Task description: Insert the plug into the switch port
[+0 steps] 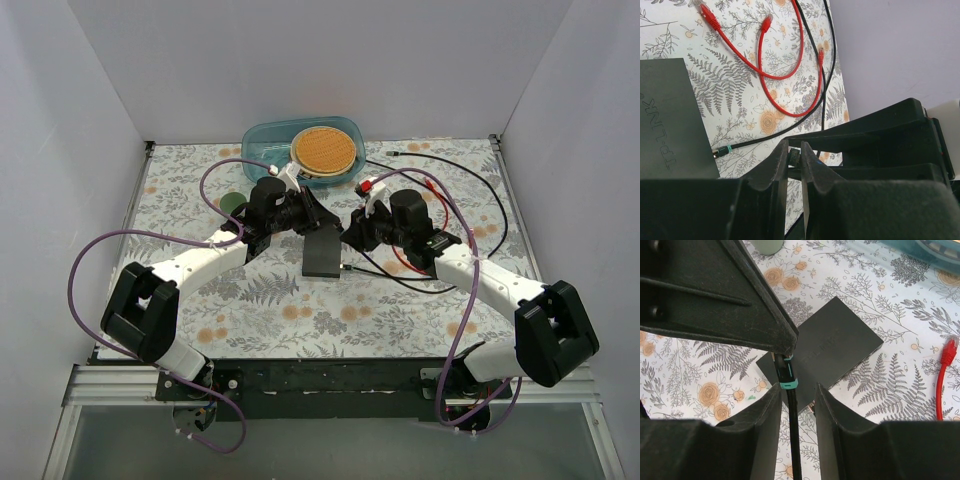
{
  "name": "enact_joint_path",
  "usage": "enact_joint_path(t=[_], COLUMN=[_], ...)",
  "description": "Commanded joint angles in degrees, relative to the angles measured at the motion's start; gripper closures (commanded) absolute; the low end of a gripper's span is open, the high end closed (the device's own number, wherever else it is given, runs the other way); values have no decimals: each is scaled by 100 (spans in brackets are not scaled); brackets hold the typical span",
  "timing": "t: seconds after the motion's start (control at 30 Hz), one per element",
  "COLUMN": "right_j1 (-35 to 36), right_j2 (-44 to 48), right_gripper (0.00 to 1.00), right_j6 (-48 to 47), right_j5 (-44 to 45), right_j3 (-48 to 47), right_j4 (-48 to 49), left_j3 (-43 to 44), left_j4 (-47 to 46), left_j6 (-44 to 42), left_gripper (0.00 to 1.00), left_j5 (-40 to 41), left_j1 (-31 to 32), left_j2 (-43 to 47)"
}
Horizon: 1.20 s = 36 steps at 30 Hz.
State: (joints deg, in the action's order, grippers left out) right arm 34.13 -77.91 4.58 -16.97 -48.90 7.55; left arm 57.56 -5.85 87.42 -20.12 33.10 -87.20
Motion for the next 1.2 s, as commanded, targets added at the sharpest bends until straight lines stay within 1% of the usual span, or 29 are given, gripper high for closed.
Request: enact_joint_path(t=[0.0, 0.07, 0.1, 0.17, 0.2, 0.3, 0.37, 0.4, 0.43, 0.47, 0.5, 0.53, 0.57, 0.63, 0.87, 0.97, 1.17], right_j1=[-12, -12, -12, -12, -20, -12, -12, -12, -12, -20, -29, -38, -64, -91, -222, -257, -302], right_j2=[135, 162, 162, 153, 118, 144, 171, 197, 188, 180, 127, 92, -39, -180, -733, -944, -1278], right_gripper=[63, 64, 70, 78, 86, 95, 98, 99, 99, 99, 99, 99, 99, 99, 99, 99, 99], right_j6=[96, 96, 96, 96, 87, 140, 140, 122, 122, 61, 35, 17, -44, -89, -71, -89, -80], right_j5=[-122, -113, -105, -87, -70, 88, 167, 229, 290, 387, 405, 405, 370, 335, 344, 405, 616], right_j3=[-5, -5, -5, -5, -14, 21, 48, 48, 30, 21, 13, -5, -49, -84, -128, -189, -356], right_j4=[396, 405, 414, 405, 396, 414, 440, 405, 370, 335, 265, 238, 186, 107, 54, -87, -455], left_j3=[-78, -78, -78, -78, -78, -70, -87, -78, -61, -35, 53, 97, 150, 220, 212, 194, 387], left_j4=[-22, -22, -22, -39, -39, -39, -5, 39, 83, 284, 408, 618, 820, 1005, 1367, 1384, 1332], left_j6=[-14, -5, -14, -5, -5, -5, -40, -67, -145, -198, -260, -373, -409, -480, -743, -814, -1051], left_gripper=[100, 100, 100, 100, 100, 100, 100, 91, 57, 36, 25, 11, 6, 2, 2, 2, 2], left_j5=[-45, -53, -45, -53, -62, -97, -71, -45, -10, 95, 313, 455, 587, 772, 1010, 1071, 1141], left_j1=[3, 3, 3, 3, 3, 3, 3, 3, 3, 3, 3, -5, -14, -111, -585, -735, -770], left_j2=[326, 335, 326, 344, 344, 335, 344, 335, 326, 309, 300, 300, 291, 283, 151, -139, -1026])
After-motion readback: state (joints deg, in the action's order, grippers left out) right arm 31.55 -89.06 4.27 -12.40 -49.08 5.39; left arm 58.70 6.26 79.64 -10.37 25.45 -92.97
